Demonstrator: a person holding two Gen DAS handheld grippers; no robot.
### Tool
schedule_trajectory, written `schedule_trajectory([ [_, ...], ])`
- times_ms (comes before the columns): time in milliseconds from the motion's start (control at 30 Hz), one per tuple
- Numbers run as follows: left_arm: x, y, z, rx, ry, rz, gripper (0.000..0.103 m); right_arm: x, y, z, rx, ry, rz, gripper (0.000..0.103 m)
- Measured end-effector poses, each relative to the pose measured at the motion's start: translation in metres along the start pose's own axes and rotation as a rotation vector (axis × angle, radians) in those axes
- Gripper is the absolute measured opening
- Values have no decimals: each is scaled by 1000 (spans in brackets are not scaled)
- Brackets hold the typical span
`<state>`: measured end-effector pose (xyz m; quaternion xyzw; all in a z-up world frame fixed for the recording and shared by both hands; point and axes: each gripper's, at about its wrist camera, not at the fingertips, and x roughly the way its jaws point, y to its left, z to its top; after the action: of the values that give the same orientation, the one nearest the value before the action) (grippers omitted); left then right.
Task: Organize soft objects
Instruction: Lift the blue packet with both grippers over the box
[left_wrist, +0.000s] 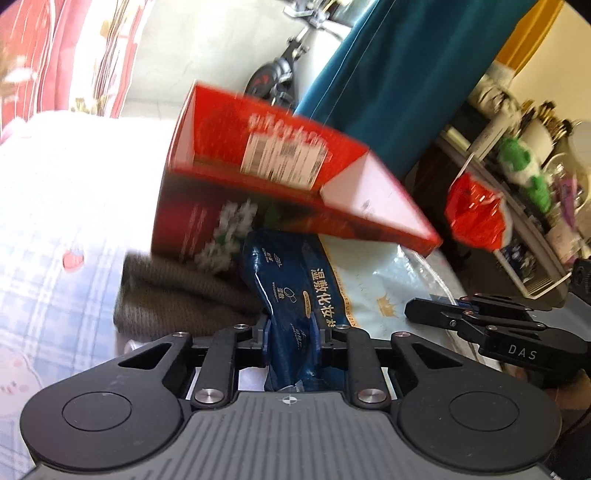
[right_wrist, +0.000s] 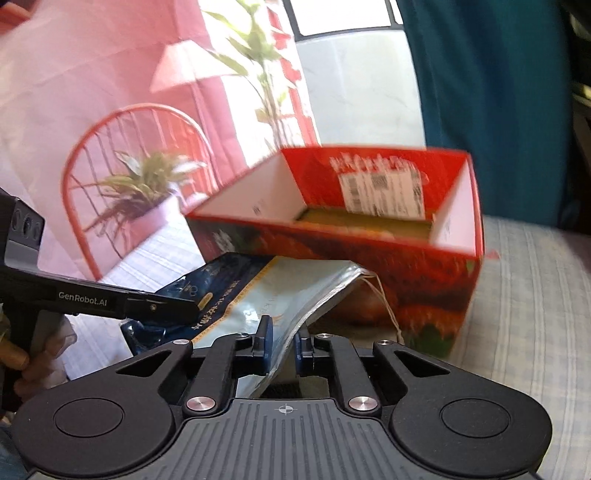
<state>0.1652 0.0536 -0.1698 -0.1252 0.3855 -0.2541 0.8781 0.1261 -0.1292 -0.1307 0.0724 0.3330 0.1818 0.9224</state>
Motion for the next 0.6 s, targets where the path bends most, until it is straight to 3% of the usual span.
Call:
schedule_trajectory([
  [333, -44, -18, 35, 67, -171, -21, 19, -26, 15, 56, -113, -100, 40, 9],
  [600, -27, -25, 79, 92, -238, 41, 19, 0, 12, 105, -198, -128, -22, 8],
])
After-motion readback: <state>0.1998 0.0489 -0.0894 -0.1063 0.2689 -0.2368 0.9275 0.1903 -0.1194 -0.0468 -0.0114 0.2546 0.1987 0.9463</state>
